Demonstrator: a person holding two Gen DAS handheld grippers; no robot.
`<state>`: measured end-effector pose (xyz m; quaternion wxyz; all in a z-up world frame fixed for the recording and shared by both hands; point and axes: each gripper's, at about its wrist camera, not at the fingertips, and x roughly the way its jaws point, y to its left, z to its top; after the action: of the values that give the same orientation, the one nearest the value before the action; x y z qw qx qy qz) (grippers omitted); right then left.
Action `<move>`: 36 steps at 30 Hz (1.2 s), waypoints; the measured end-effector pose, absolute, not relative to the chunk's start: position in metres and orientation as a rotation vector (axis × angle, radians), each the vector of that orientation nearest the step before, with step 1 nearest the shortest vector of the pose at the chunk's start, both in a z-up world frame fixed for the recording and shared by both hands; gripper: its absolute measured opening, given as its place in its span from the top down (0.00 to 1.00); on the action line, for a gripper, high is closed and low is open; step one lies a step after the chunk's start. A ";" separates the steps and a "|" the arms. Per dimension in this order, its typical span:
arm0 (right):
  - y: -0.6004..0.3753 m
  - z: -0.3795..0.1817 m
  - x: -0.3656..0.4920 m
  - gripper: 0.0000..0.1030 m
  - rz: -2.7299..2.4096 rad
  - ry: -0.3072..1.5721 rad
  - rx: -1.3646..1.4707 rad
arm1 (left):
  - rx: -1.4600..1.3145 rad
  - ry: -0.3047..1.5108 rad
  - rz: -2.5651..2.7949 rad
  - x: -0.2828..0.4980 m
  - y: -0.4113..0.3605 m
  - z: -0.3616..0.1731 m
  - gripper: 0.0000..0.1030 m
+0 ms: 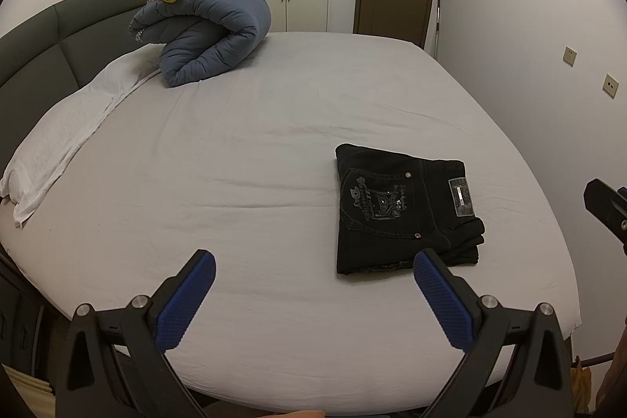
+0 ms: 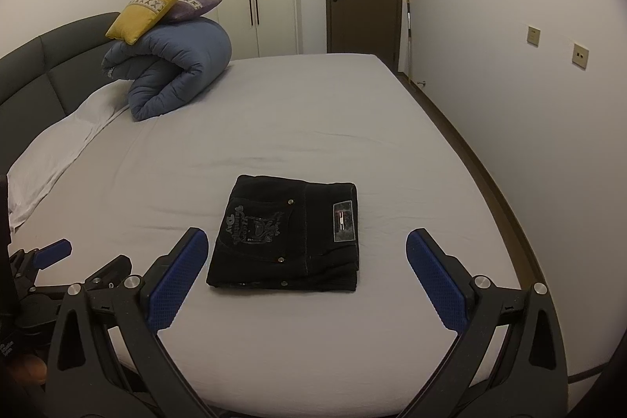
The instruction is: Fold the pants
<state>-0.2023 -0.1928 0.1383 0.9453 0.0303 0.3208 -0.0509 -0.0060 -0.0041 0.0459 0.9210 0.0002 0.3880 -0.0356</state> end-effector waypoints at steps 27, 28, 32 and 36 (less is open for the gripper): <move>-0.191 0.133 -0.200 0.00 -0.110 0.659 0.065 | 0.008 0.803 -0.085 -0.007 -0.010 0.041 0.00; -0.191 0.133 -0.200 0.00 -0.109 0.660 0.065 | 0.007 0.803 -0.083 -0.006 -0.010 0.041 0.00; -0.191 0.130 -0.201 0.00 -0.109 0.662 0.063 | 0.006 0.805 -0.086 -0.006 -0.010 0.041 0.00; -0.192 0.128 -0.202 0.00 -0.108 0.662 0.063 | 0.006 0.807 -0.086 -0.007 -0.011 0.040 0.00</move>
<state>-0.2016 -0.1923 0.1281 0.9437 0.0308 0.3250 -0.0531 -0.0068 -0.0112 0.0399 0.9189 0.0027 0.3923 -0.0420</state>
